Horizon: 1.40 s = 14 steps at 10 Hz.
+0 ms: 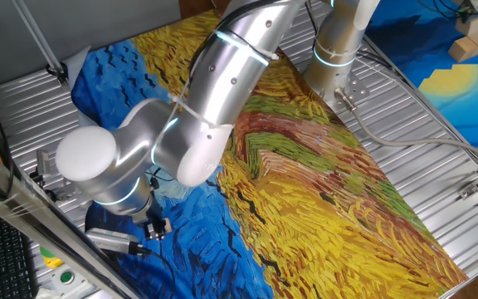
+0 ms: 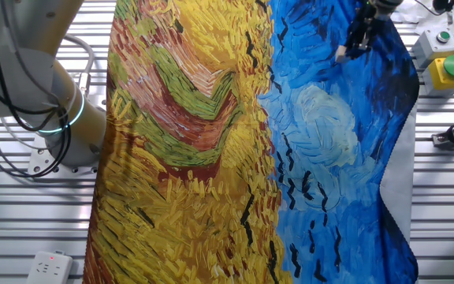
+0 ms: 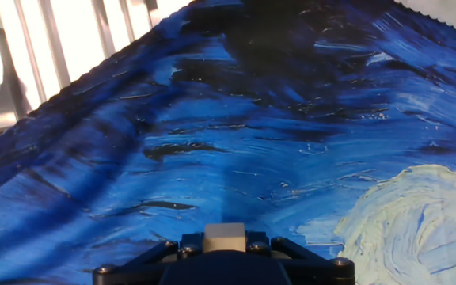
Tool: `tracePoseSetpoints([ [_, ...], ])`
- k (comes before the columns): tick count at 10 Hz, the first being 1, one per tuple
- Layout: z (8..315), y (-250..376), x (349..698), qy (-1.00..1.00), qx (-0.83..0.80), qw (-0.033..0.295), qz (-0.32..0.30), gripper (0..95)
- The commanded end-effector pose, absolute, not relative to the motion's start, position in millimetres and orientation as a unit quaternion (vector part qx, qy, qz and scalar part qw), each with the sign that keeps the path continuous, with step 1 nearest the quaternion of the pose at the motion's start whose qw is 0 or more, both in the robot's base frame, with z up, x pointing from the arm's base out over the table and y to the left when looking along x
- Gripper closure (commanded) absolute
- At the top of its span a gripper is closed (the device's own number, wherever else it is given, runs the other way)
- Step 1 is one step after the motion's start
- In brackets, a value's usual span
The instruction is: Pick up the small block on the left and move it to the right
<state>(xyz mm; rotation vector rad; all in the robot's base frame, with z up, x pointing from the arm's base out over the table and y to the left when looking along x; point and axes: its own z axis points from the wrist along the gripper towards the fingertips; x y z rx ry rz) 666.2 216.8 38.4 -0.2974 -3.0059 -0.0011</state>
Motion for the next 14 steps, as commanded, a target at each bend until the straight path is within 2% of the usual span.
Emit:
tracePoseSetpoints([
  [1, 31.5, 216.8, 666.3, -0.993, -0.099, 0.059, -0.001, 95.0],
  [5, 29.2, 216.7, 666.0, -0.994, -0.095, 0.052, -0.002, 95.0],
  [7, 29.2, 216.7, 666.0, -0.995, -0.088, 0.049, -0.003, 57.0],
  [8, 29.2, 216.7, 666.0, -0.995, -0.087, 0.049, -0.003, 57.0],
  [9, 29.2, 216.7, 666.0, -0.995, -0.086, 0.047, -0.003, 38.0],
  [12, 29.2, 216.7, 666.0, -0.996, -0.084, 0.042, -0.004, 38.0],
  [13, 29.2, 216.7, 666.0, -0.996, -0.084, 0.041, -0.004, 19.0],
  [14, 32.9, 216.6, 665.9, -0.996, -0.084, 0.039, -0.007, 19.0],
])
